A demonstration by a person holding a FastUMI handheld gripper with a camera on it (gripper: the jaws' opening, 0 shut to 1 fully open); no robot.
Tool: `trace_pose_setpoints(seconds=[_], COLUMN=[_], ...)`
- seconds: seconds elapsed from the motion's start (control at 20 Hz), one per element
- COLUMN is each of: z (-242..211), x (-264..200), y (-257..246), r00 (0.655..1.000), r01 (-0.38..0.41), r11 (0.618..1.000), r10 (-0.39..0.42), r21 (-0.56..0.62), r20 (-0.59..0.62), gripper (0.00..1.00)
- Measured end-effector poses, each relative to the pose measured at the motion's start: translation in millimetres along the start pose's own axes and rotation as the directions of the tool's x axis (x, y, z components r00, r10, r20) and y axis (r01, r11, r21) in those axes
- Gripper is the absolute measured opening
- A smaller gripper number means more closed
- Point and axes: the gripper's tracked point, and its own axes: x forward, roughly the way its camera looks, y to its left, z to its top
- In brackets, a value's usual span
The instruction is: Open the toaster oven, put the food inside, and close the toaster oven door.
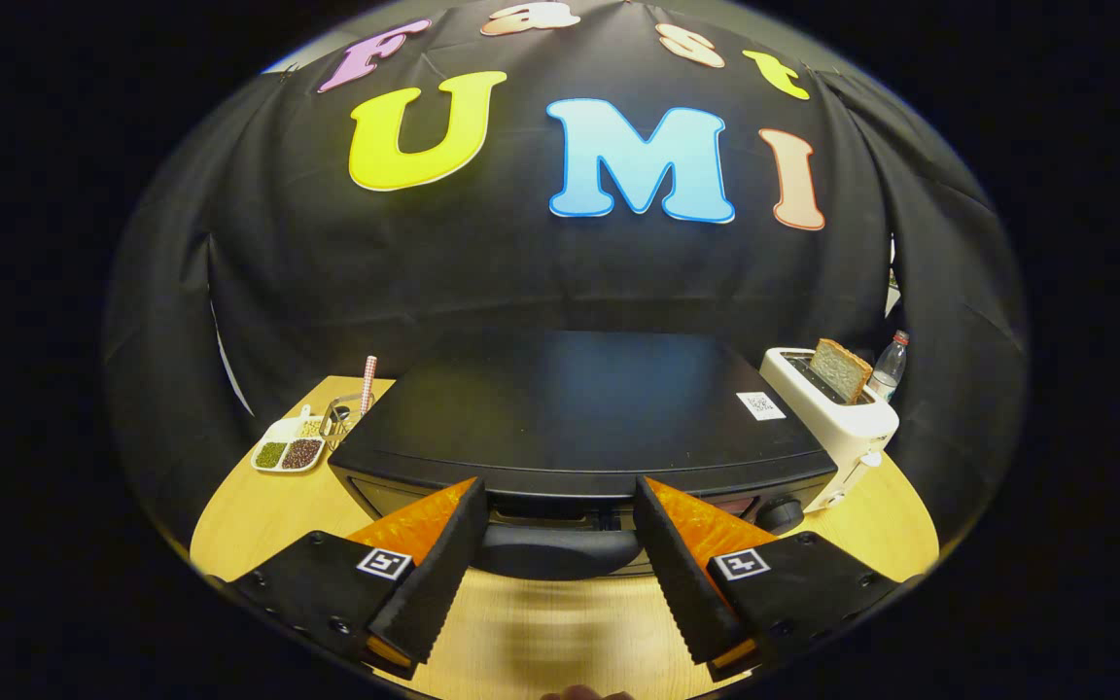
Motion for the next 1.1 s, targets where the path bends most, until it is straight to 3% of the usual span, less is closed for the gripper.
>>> trace_pose_setpoints(seconds=[0.4, 0.85, 1.1], z=[-11.3, -50.1, -95.2], x=[-3.4, -40.5, -61.8], y=[5.3, 10.7, 13.8], r00=[0.99, 0.98, 0.965], r01=[-0.052, 0.004, 0.027], r11=[0.999, 1.0, 0.999], r10=[0.054, -0.002, -0.022], r21=[0.017, 0.006, 0.016], r20=[-0.128, -0.199, -0.26], gripper=[0.98, 0.98, 0.98])
